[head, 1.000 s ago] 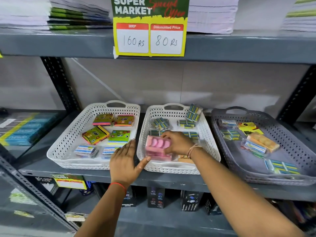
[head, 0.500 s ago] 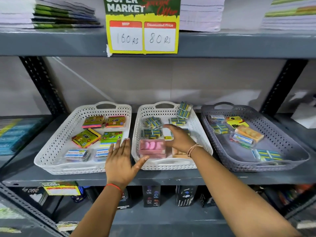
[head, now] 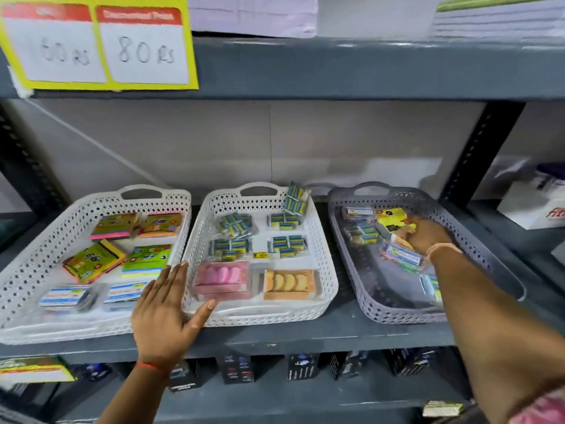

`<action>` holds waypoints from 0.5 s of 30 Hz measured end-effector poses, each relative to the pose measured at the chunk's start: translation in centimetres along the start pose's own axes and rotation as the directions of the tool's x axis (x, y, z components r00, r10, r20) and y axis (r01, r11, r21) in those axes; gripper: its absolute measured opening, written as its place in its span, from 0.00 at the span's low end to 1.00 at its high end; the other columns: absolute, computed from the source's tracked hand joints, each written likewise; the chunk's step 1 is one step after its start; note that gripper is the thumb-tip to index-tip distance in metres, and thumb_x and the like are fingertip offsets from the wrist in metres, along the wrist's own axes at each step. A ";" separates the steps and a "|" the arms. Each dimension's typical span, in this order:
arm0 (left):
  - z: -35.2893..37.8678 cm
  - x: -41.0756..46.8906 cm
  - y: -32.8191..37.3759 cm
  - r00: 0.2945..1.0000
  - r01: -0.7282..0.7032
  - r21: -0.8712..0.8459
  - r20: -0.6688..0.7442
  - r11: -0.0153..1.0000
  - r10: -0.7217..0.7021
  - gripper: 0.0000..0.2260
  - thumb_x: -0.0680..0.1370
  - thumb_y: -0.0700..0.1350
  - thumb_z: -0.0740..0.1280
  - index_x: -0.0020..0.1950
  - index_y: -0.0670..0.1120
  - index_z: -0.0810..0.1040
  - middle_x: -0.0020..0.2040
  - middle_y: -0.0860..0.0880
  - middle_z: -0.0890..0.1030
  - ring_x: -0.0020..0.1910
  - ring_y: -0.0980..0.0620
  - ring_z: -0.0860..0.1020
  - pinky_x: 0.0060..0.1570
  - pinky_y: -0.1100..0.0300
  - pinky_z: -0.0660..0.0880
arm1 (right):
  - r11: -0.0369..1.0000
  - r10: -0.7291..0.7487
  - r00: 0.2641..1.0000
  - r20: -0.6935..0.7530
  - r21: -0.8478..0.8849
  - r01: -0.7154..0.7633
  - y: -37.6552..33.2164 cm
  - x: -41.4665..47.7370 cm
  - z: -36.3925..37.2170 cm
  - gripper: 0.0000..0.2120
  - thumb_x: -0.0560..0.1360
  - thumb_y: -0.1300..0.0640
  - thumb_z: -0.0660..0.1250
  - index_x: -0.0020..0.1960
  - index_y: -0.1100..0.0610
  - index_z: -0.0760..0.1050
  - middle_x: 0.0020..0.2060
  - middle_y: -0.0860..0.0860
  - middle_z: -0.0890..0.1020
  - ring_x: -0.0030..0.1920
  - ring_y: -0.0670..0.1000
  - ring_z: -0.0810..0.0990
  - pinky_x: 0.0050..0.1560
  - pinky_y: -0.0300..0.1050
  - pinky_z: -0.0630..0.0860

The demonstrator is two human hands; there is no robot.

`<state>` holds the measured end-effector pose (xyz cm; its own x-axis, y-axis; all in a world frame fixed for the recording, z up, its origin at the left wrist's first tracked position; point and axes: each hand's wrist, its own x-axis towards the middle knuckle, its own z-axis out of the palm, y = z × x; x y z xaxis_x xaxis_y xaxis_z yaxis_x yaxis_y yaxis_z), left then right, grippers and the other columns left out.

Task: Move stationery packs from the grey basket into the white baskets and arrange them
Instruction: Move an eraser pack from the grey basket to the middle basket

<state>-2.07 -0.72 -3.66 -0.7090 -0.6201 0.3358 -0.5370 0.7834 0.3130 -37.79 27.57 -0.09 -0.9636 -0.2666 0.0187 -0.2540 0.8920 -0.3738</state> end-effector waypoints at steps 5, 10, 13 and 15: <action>0.2 0.1 0.2 0.998 -0.015 0.016 -0.068 1.000 0.017 0.42 0.72 0.70 0.45 0.61 0.36 0.74 0.58 0.35 0.79 0.59 0.36 0.76 0.56 0.42 0.73 | 0.990 0.041 0.996 0.076 -0.139 -0.030 1.3 1.6 0.4 0.19 0.77 0.51 0.58 0.62 0.61 0.73 0.62 0.63 0.77 0.62 0.62 0.75 0.63 0.51 0.70; 0.2 0.0 0.3 0.997 -0.007 0.019 -0.077 1.000 0.008 0.42 0.72 0.70 0.45 0.62 0.36 0.73 0.59 0.34 0.78 0.60 0.36 0.75 0.57 0.42 0.73 | 0.999 0.037 0.998 0.050 -0.027 -0.035 2.0 2.0 0.9 0.16 0.69 0.59 0.71 0.56 0.60 0.76 0.58 0.62 0.80 0.57 0.61 0.79 0.60 0.49 0.73; 0.1 0.0 0.4 0.997 0.001 0.020 -0.074 1.000 0.001 0.42 0.72 0.70 0.45 0.62 0.36 0.73 0.59 0.35 0.78 0.60 0.36 0.75 0.57 0.42 0.73 | 0.998 0.018 0.999 -0.048 0.057 -0.015 1.6 1.8 0.7 0.16 0.69 0.62 0.72 0.56 0.63 0.76 0.56 0.65 0.81 0.56 0.63 0.79 0.58 0.50 0.73; -0.1 0.0 0.5 0.998 0.008 0.013 -0.063 1.000 -0.007 0.43 0.71 0.71 0.44 0.62 0.36 0.73 0.59 0.35 0.78 0.61 0.37 0.75 0.57 0.42 0.73 | 0.993 -0.031 0.990 -0.138 0.106 0.046 0.1 1.4 -0.3 0.18 0.69 0.60 0.72 0.57 0.62 0.76 0.55 0.66 0.81 0.55 0.64 0.79 0.57 0.51 0.74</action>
<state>-2.23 -0.33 -3.42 -0.6750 -0.6269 0.3890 -0.5484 0.7791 0.3039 -39.20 27.38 0.21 -0.9576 -0.2409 0.1581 -0.2875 0.8351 -0.4690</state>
